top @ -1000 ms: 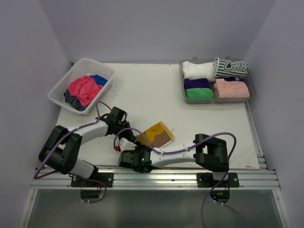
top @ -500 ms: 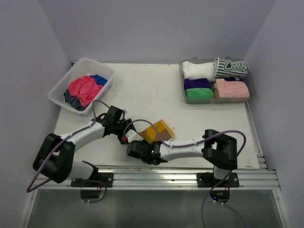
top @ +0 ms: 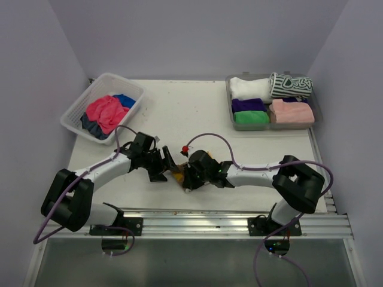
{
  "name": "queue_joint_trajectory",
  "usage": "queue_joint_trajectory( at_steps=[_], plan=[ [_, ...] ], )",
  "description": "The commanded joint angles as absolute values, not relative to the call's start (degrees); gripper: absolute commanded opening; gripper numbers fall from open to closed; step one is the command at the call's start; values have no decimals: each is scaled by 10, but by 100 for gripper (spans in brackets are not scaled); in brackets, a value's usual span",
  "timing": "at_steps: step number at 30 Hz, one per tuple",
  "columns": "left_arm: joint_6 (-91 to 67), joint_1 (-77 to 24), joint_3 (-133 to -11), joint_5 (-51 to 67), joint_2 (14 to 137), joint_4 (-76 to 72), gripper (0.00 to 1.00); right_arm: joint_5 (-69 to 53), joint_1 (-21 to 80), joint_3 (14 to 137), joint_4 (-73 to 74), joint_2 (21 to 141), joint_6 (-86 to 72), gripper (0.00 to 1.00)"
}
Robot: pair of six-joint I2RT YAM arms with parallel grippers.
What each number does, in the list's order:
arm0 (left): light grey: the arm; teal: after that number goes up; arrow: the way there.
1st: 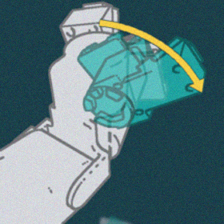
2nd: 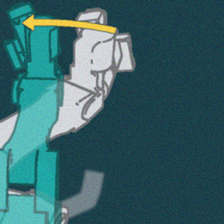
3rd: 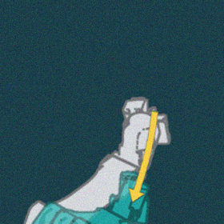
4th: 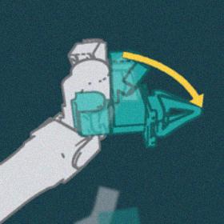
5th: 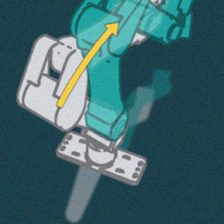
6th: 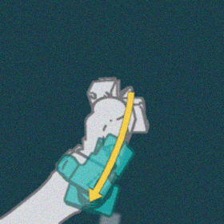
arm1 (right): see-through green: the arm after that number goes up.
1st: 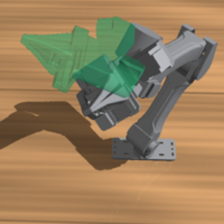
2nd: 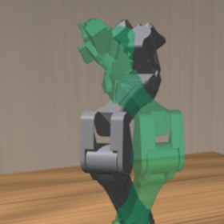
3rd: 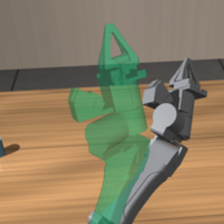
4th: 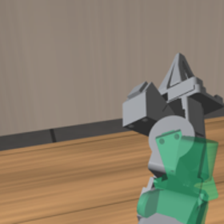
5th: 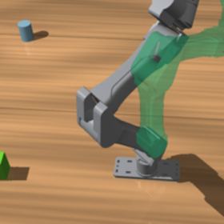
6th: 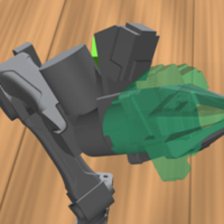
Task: Roll the towels
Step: Roll the towel
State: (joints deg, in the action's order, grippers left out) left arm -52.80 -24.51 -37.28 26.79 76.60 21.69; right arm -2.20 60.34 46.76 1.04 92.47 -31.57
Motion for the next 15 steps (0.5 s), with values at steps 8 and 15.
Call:
queue_joint_trajectory(
  at_steps=[8,15],
  plan=[
    [-532,-258,-366,284,792,166,72,-262,512,387,-184,917,-463,0],
    [-543,-270,-380,277,828,133,55,-330,491,361,-272,955,-514,0]
  ],
)
